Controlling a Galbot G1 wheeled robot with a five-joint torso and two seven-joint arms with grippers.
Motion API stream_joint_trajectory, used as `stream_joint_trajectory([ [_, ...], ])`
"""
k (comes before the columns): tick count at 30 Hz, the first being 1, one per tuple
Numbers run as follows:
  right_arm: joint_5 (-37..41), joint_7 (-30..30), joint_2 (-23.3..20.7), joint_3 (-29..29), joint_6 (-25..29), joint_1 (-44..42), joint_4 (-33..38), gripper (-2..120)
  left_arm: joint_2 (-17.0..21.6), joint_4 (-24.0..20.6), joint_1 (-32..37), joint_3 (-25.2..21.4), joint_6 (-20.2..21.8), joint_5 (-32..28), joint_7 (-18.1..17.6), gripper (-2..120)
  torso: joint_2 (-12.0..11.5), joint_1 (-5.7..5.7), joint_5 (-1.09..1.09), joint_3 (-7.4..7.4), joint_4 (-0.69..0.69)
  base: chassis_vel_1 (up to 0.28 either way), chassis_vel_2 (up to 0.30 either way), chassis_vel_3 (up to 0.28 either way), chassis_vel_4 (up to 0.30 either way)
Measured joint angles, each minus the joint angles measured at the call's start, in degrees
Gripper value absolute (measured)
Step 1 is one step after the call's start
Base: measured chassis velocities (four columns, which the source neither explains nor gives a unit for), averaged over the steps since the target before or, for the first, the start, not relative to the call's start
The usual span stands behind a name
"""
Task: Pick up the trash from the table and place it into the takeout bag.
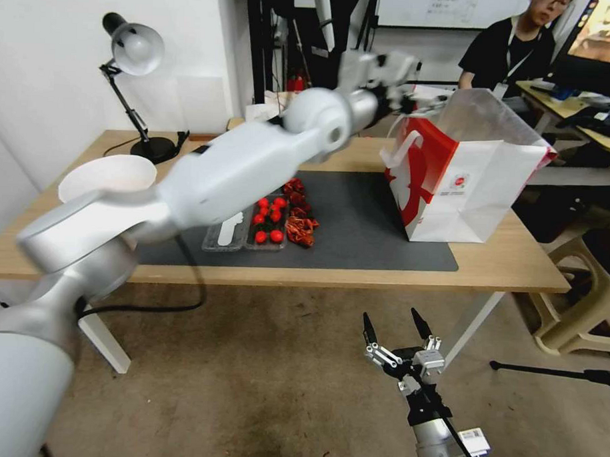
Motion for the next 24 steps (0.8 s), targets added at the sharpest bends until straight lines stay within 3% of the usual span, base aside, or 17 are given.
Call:
stream_joint_trajectory([
  [7, 0.0, 0.0, 0.0, 0.0, 0.0, 0.0, 0.1, 100, 0.8, -0.6, 0.2, -0.3, 0.0, -0.4, -0.5, 100, 0.0, 0.00, -0.01, 0.00, 0.02, 0.000, 0.000, 0.000, 0.000],
  [10, -0.2, -0.1, 0.3, 0.8, 0.0, -1.0, 0.9, 100, 6.7, -6.8, 3.0, -1.2, -0.8, -3.0, -4.2, 100, 0.0, 0.00, -0.01, -0.01, -0.03, 0.000, 0.000, 0.000, 0.000],
  [11, -0.2, -0.1, 0.3, 0.8, 0.0, -1.0, 0.9, 100, 6.7, -6.8, 3.0, -1.2, -0.8, -3.0, -4.2, 100, 0.0, 0.00, -0.01, -0.01, -0.03, 0.000, 0.000, 0.000, 0.000],
  [14, -0.2, -0.1, 0.3, 0.7, 0.0, -1.1, 1.3, 100, 17.6, -16.5, 9.4, -3.2, -4.2, -2.5, -6.3, 100, 0.0, 0.01, -0.03, -0.01, 0.03, 0.000, 0.000, 0.000, 0.000],
  [15, -0.2, -0.1, 0.3, 0.7, 0.0, -1.1, 1.3, 100, 17.6, -16.5, 9.4, -3.2, -4.2, -2.5, -6.3, 100, 0.0, 0.01, -0.03, -0.01, 0.03, 0.000, 0.000, 0.000, 0.000],
  [18, -0.6, 0.0, 0.2, 0.0, -0.3, -0.7, 1.4, 100, 28.7, -22.9, 20.4, -7.3, -14.4, 3.3, -3.7, 100, 0.0, 0.01, -0.02, 0.00, 0.01, 0.000, 0.000, 0.000, 0.000],
  [19, -0.6, 0.0, 0.2, 0.0, -0.3, -0.7, 1.4, 100, 28.7, -22.9, 20.4, -7.3, -14.4, 3.3, -3.7, 100, 0.0, 0.01, -0.02, 0.00, 0.01, 0.000, 0.000, 0.000, 0.000],
  [20, -0.7, 0.1, 0.1, -0.3, -0.5, -0.3, 1.4, 100, 32.8, -25.3, 25.8, -10.8, -18.6, 6.6, -1.8, 100, 0.0, 0.01, -0.03, 0.00, 0.02, 0.000, 0.000, 0.000, 0.000],
  [21, -0.7, 0.2, -0.1, -0.6, -0.8, 0.1, 1.5, 100, 35.9, -28.8, 32.2, -15.8, -20.1, 8.4, -1.1, 100, 0.0, 0.00, -0.03, 0.00, 0.04, 0.000, 0.000, 0.000, 0.000],
  [22, -0.7, 0.2, -0.2, -0.7, -0.9, 0.3, 1.5, 100, 37.2, -30.7, 36.4, -20.1, -20.7, 10.0, -1.1, 100, 0.0, 0.00, -0.01, -0.01, 0.00, 0.000, 0.000, 0.000, 0.000],
  [23, -0.7, 0.2, -0.2, -0.7, -0.9, 0.3, 1.5, 100, 37.2, -30.7, 36.4, -20.1, -20.7, 10.0, -1.1, 100, 0.0, 0.00, -0.01, -0.01, 0.00, 0.000, 0.000, 0.000, 0.000],
  [24, -0.8, 0.3, -0.3, -0.9, -1.0, 0.5, 1.5, 100, 38.0, -32.4, 41.3, -24.7, -21.7, 12.0, -1.4, 100, 0.0, 0.00, 0.02, -0.01, 0.00, 0.000, 0.000, 0.000, 0.000],
])
